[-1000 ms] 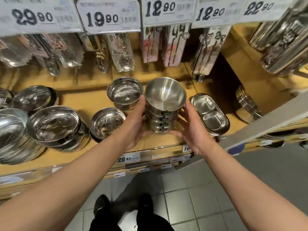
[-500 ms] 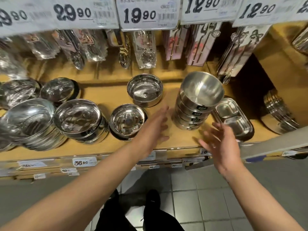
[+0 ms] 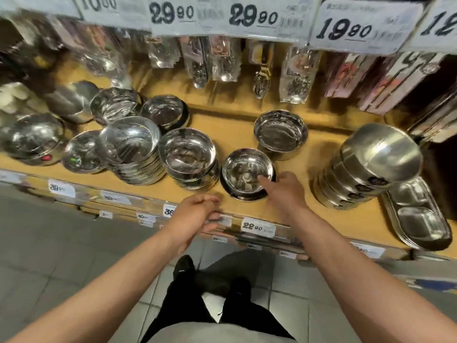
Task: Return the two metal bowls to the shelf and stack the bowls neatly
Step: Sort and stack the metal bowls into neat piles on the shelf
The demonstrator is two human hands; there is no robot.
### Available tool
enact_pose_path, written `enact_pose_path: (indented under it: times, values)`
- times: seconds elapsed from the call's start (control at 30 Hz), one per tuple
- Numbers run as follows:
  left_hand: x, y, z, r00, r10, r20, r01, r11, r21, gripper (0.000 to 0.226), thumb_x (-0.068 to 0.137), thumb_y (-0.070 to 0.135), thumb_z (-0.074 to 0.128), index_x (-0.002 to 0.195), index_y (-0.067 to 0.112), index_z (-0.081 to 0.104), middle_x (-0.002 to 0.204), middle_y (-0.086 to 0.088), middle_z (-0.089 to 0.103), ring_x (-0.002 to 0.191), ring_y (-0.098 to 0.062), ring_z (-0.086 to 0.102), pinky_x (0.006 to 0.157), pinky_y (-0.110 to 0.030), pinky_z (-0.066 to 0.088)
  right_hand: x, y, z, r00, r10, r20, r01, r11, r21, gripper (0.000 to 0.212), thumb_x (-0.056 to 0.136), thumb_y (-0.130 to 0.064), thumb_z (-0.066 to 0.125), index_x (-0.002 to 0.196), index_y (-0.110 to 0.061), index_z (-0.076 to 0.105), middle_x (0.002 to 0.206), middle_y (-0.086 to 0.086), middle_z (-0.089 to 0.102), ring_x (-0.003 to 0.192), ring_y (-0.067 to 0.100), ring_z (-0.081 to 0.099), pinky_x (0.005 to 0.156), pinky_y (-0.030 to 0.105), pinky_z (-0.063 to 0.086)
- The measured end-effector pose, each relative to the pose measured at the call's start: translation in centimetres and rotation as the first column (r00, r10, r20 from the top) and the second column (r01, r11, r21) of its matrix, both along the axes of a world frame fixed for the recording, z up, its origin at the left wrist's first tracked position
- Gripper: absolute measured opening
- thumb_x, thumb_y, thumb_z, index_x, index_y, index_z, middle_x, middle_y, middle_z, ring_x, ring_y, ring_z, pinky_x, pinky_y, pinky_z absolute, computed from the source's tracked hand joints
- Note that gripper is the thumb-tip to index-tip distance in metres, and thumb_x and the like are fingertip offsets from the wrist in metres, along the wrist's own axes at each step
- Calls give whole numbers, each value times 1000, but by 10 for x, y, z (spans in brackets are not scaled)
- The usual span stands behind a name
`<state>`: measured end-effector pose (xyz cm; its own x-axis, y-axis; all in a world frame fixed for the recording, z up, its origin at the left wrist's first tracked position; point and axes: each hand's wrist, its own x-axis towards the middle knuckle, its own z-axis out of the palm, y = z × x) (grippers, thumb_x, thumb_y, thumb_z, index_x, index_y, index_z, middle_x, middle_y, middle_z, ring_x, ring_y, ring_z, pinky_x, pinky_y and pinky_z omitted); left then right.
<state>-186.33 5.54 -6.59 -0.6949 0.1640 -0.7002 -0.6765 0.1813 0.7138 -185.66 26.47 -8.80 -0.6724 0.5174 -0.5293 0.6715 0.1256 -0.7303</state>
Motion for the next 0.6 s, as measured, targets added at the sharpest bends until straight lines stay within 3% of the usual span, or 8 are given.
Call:
enact_pose_path:
  times: [0.1,0.17,0.23,0.33,0.47,0.6]
  values:
    - [0,-4,-9,1000,26,7,-25,1000,-3,12,98,8,60,105,14,67,100,-8,71,82,-13,71,72,-26,62,-6,3,-7,999,21,43,-23,999,32,24,88,-24,70,105,-7,65,105,12,73,93,30,73,87,46,60]
    - [0,-5,-16,999,39,11,-38,999,-8,11,97,9,61,104,16,67,98,-6,72,81,-12,71,70,-25,61,-3,4,-8,1000,-22,21,22,1000,0,10,90,-18,67,96,-10,64,97,8,73,71,22,76,71,36,63]
    - [-1,-3,-21,999,46,22,-46,999,4,11,97,9,61,103,16,67,95,-5,70,79,-12,69,67,-24,60,4,4,-9,999,-49,8,49,999,-22,13,91,-18,66,100,-7,67,94,6,72,59,15,74,57,26,60]
    - [-7,9,-26,999,31,36,-32,999,36,10,99,12,59,106,16,64,98,-7,69,81,-13,68,65,-22,60,18,5,-9,997,-75,10,75,994,-77,20,91,-16,65,108,-7,70,102,8,73,71,18,76,64,30,63]
    - [-16,34,-27,998,-14,57,8,994,108,22,102,19,55,121,10,59,110,-9,76,99,-19,75,78,-31,63,35,7,-6,993,-112,-29,106,978,-179,11,90,-10,63,96,-18,67,104,11,76,84,23,77,74,39,65]
    - [-20,45,-26,996,-22,86,7,984,180,25,103,14,53,126,7,60,104,-10,78,96,-22,76,70,-30,64,45,11,-2,989,-146,-32,134,964,-231,22,98,-12,55,117,-9,65,113,12,74,81,26,78,82,43,63]
